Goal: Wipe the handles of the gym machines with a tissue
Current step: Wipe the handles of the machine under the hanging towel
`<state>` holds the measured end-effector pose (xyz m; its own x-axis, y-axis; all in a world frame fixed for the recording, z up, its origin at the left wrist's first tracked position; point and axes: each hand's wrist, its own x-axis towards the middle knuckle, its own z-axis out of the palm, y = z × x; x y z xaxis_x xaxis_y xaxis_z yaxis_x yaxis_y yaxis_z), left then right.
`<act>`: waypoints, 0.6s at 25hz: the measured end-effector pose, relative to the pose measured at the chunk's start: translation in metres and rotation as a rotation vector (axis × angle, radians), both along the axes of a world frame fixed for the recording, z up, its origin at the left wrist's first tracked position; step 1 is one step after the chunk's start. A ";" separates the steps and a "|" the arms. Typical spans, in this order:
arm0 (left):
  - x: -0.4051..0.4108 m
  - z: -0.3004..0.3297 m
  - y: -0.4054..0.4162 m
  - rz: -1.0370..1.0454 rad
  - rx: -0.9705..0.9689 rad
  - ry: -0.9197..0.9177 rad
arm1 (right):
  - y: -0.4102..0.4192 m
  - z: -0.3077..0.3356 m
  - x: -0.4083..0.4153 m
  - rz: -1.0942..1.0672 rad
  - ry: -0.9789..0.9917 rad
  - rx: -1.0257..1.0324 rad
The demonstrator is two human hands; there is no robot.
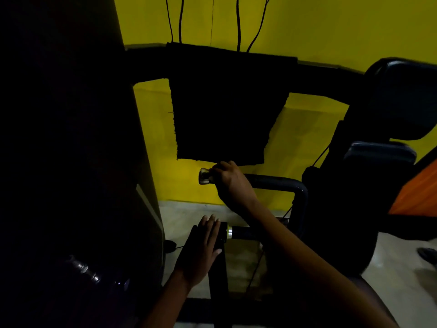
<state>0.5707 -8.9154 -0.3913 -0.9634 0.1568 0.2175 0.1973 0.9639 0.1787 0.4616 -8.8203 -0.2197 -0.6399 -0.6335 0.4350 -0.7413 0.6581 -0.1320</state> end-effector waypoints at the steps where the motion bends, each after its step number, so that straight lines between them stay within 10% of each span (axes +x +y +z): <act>1: 0.002 -0.001 0.001 0.008 -0.026 0.015 | -0.002 0.000 -0.002 -0.009 0.004 -0.008; 15: 0.006 -0.002 0.001 0.052 -0.054 0.057 | 0.021 0.005 0.006 -0.099 0.142 0.140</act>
